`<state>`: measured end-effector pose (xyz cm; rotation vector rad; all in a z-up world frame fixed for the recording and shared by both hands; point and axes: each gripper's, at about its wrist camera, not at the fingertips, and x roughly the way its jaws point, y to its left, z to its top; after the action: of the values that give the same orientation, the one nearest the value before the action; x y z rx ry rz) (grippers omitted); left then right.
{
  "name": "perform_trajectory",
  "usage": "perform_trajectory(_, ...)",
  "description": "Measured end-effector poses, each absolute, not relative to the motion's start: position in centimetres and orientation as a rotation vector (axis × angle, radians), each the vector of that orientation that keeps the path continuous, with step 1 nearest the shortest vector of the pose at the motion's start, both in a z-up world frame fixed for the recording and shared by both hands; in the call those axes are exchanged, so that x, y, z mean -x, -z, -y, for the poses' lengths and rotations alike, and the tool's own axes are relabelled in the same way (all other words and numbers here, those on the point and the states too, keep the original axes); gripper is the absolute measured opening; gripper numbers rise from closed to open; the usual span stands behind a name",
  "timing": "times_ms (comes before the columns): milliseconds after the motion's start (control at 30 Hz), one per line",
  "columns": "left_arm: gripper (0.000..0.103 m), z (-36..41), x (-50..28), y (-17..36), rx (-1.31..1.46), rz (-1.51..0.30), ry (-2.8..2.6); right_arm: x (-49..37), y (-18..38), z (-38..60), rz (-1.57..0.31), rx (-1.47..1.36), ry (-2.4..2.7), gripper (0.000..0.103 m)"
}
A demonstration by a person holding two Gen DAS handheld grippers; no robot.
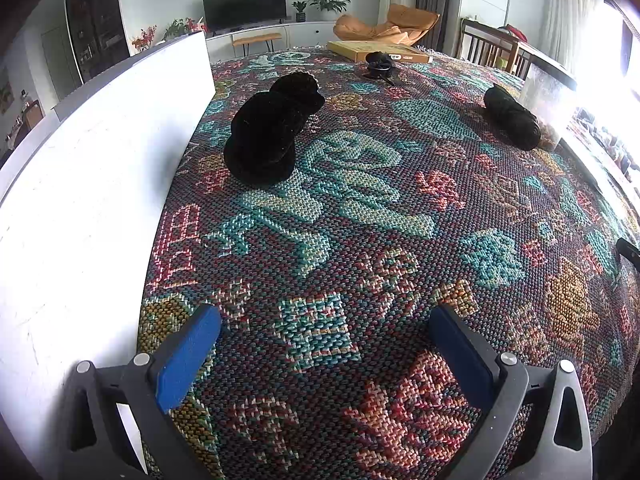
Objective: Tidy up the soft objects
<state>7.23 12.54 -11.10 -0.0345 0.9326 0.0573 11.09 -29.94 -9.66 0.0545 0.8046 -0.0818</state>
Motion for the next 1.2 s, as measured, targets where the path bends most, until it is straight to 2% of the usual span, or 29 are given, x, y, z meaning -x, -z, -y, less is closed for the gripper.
perform_trajectory(1200,0.103,-12.49,-7.29,11.07,0.033,-0.933,-0.060,-11.52,9.43,29.49,-0.837,-0.055,0.091,0.092)
